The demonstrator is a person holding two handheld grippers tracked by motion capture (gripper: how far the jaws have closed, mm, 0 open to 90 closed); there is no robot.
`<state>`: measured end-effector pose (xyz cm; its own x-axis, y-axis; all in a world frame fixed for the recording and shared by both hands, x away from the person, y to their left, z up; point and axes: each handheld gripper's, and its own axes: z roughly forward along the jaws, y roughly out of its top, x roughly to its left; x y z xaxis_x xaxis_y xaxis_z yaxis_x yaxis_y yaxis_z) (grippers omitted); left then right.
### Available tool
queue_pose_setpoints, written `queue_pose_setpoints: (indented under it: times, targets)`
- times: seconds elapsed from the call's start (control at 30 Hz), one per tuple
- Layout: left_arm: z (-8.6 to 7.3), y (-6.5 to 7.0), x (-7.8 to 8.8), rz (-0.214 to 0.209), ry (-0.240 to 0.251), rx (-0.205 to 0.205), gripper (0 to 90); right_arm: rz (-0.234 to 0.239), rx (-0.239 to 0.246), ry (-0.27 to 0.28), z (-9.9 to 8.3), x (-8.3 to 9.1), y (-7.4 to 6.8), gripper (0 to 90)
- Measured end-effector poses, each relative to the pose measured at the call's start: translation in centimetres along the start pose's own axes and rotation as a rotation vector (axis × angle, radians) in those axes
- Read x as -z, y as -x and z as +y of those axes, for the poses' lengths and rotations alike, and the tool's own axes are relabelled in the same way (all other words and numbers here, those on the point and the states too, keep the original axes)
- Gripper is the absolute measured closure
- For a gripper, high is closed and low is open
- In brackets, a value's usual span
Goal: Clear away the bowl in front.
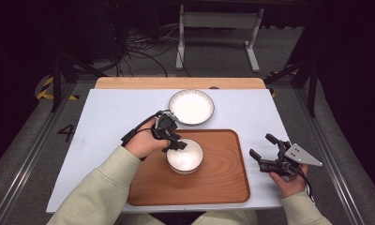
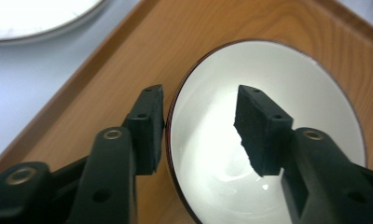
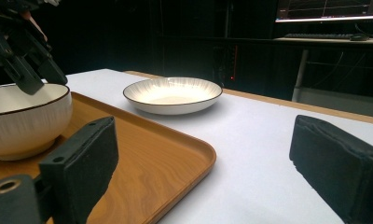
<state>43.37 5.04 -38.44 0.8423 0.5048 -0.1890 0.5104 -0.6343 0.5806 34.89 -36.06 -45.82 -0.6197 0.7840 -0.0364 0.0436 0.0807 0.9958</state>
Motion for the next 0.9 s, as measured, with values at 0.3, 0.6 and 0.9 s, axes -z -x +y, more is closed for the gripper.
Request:
queue_pose_setpoints:
  times: [0.3, 0.6, 0.9]
  targets:
    - [-1.0, 0.7, 2.5, 0.059, 0.122, -0.035, 36.5, 0.012, -0.029, -0.02, 0.1, -0.2, 0.3, 9.4]
    - [-3.5, 1.0, 5.0, 0.09, 0.25, -0.035, 27.8, 0.025, -0.026, -0.035, 0.1, -0.3, 0.4, 10.0]
    - [-5.7, 1.0, 6.7, 0.135, 0.351, -0.059, 19.7, 0.025, -0.031, -0.052, 0.2, -0.5, 0.4, 10.6]
